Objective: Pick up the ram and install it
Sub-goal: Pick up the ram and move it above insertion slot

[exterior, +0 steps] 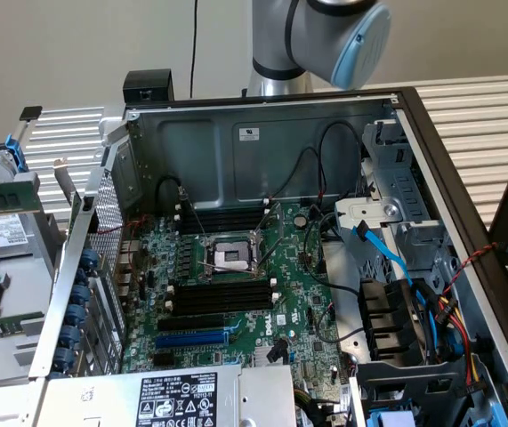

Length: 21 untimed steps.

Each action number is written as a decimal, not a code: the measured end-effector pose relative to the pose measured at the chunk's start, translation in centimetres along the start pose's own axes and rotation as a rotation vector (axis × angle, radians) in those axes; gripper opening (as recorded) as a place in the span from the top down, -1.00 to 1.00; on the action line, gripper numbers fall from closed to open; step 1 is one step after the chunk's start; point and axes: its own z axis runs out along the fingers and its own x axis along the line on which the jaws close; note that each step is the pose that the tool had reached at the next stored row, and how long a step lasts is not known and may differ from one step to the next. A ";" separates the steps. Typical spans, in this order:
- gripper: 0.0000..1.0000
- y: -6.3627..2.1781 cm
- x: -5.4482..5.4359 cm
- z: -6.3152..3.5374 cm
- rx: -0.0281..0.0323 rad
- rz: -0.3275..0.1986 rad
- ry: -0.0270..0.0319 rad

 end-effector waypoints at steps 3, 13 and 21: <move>0.72 -1.36 0.1 -0.37 0.0000 0.000 0.0000; 0.72 -5.89 0.4 -0.93 0.0000 0.000 0.0000; 0.72 -9.49 0.6 -1.33 0.0000 0.000 0.0001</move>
